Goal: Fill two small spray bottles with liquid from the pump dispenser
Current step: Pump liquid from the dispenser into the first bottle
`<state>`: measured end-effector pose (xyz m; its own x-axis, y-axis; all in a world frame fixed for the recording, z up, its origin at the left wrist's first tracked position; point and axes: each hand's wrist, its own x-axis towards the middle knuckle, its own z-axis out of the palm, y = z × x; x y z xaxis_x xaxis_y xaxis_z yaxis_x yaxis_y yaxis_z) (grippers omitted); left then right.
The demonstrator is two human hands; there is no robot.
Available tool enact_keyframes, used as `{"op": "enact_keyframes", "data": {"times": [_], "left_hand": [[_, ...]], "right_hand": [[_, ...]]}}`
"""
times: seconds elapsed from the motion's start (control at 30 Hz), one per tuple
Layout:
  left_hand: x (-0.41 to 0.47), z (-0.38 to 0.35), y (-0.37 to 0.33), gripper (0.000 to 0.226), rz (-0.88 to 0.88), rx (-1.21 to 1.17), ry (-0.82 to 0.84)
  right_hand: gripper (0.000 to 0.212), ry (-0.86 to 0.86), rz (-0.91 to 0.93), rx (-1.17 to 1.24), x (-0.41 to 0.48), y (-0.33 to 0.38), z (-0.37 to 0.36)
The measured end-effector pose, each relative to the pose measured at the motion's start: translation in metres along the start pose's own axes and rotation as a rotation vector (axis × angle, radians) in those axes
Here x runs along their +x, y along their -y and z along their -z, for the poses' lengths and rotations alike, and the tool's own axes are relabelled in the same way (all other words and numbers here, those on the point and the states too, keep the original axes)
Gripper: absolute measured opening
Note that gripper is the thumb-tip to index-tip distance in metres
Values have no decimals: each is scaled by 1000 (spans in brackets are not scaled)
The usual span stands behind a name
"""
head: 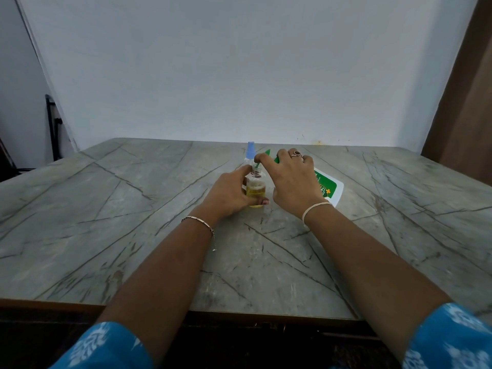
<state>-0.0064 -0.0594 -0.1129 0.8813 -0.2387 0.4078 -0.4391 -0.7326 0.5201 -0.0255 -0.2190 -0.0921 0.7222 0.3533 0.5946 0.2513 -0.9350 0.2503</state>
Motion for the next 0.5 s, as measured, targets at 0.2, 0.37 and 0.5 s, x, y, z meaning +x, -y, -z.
{"op": "enact_keyframes", "data": {"times": [0.2,0.37,0.5], "left_hand": [[1,0,1,74,0,1,-3],[2,0,1,76,5,5,-6],[1,-1,2,72,2,6,-9]], "right_hand": [[75,-5,-2,11,1,0,-1],[85,12,14,3,-1,-6,-4],[88,22,22,2,-3,-8,-4]]}}
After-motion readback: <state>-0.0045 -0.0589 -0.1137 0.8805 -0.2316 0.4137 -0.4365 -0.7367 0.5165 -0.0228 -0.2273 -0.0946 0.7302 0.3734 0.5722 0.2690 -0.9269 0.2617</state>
